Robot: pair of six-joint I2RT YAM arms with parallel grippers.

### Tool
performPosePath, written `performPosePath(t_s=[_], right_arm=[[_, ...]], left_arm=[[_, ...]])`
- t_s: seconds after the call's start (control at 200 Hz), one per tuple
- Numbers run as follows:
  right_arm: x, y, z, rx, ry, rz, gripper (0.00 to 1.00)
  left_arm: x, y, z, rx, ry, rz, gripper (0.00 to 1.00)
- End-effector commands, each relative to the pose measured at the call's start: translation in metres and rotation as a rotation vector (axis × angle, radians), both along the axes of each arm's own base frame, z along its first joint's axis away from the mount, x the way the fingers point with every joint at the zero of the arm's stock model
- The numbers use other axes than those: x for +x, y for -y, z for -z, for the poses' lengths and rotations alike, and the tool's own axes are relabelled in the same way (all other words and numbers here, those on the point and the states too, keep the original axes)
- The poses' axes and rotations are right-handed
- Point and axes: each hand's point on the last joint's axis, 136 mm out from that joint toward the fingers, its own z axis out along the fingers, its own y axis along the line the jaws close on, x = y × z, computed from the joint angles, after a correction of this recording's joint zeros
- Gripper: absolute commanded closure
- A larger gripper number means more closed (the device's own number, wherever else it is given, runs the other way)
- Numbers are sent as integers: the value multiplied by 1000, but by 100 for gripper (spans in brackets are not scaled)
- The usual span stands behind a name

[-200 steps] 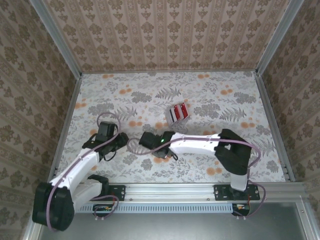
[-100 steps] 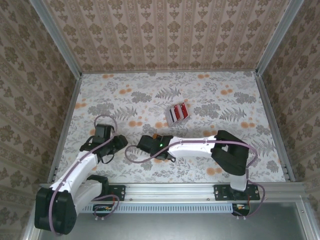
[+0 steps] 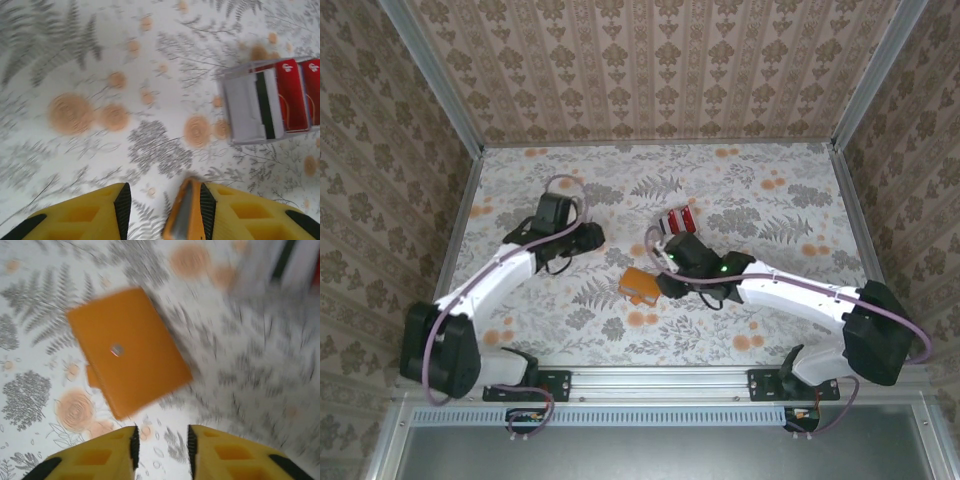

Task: Put the credit cards into the card holder

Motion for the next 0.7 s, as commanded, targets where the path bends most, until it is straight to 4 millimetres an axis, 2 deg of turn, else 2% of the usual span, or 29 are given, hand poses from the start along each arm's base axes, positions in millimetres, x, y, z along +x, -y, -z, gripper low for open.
performPosePath(t_s=[0.0,0.015,0.095,0.24,0.38,0.575,0.695], right_arm=[[-9,-10,7,188,-165,132,73],[-8,-8,17,171,-187,148,74],[1,-5,35,158,-216,207,76],[23,-18,48,180,-217,231,76],[43,-41,54,155,-224,178,77],[85,-72,37,151,-158,117,77],[101,-100,36,185,-205,44,76]], left_arm=[[5,38,6,19,9,146,59],[7,42,6,18,7,157,59],[6,62,23,33,-34,216,61],[-1,75,48,40,-91,249,62],[-14,68,63,48,-125,232,62],[-39,45,88,79,-176,172,62],[-54,29,100,100,-207,126,62]])
